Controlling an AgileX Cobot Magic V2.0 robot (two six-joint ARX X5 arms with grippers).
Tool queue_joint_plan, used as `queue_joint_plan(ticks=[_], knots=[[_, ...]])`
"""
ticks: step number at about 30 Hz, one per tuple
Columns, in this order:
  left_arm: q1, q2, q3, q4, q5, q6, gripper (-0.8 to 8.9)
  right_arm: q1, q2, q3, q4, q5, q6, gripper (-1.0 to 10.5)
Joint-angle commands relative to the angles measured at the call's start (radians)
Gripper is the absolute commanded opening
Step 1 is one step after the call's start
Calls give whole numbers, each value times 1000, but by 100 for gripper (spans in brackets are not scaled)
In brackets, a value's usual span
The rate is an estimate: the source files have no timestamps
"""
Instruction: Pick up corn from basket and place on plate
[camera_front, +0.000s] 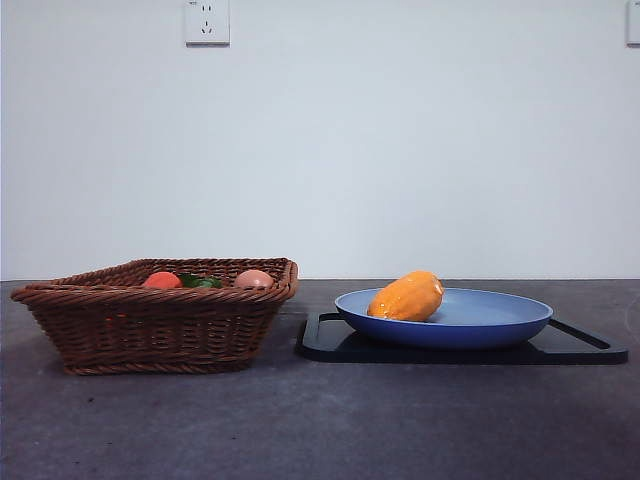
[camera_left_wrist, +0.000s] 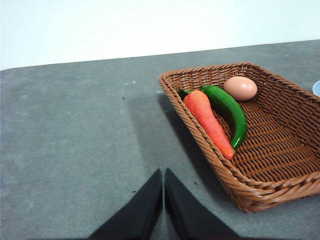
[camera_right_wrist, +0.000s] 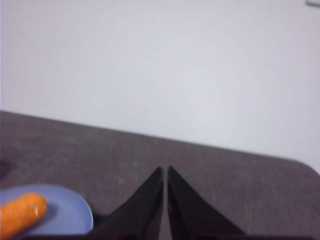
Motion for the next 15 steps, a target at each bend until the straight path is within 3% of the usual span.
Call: queue_joint_plan(ticks=[1,6,15], knots=[[2,1,-27,4,2,-5,8,2,-51,-58,13,9,14,2],[2,1,-27,4,2,-5,8,26,-127,-142,10,12,14,2],[2,1,-27,4,2,-5,8,113,-240,-255,6,90,18,2]])
